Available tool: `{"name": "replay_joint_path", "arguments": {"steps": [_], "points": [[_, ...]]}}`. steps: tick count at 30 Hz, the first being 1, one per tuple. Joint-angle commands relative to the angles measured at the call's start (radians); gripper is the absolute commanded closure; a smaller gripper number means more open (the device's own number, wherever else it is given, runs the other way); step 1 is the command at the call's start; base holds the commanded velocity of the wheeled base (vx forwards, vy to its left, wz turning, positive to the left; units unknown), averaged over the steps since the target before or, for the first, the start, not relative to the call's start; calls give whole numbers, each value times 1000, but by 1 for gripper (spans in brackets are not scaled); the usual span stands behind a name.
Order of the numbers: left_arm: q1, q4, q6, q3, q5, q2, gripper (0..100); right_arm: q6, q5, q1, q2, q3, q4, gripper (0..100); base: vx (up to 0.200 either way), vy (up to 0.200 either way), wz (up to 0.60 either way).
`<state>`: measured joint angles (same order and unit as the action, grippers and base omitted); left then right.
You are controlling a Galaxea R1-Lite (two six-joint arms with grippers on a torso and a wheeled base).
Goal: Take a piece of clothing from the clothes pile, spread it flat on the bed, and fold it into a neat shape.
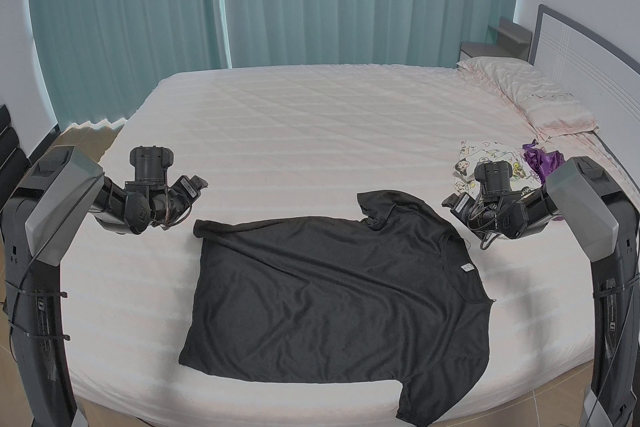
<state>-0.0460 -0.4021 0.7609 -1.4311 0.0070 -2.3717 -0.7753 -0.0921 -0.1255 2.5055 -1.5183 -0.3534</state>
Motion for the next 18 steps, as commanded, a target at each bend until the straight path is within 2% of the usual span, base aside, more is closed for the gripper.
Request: {"name": "replay_joint_path", "arguments": {"steps": [1, 4, 7, 11, 12, 13, 14, 15, 18], "points": [[11, 8, -41, 67, -64, 37, 0, 44, 12, 1, 1, 23, -2, 0, 0, 0, 0], [14, -1, -46, 107, -113, 65, 0, 74, 26, 1, 18, 30, -42, 0, 0, 0, 0], [18, -1, -29, 167, -121, 92, 0, 113, 48, -5, 19, 56, -101, 0, 0, 0, 0], [18, -46, 5, 343, -196, 141, 0, 243, 129, 0, 16, 82, -156, 0, 0, 0, 0], [18, -46, 5, 343, -196, 141, 0, 243, 129, 0, 16, 82, -156, 0, 0, 0, 0], [12, -112, 34, 466, -226, 183, 0, 243, 129, 0, 16, 82, -156, 0, 0, 0, 0], [9, -122, 40, 482, -231, 189, 0, 286, 146, -2, 19, 96, -167, 0, 0, 0, 0], [-6, -187, 75, 558, -240, 209, 0, 304, 149, -5, 29, 96, -176, 0, 0, 0, 0], [-37, -310, 132, 666, -239, 221, 0, 347, 147, -5, 56, 79, -211, 0, 0, 0, 0]]}}
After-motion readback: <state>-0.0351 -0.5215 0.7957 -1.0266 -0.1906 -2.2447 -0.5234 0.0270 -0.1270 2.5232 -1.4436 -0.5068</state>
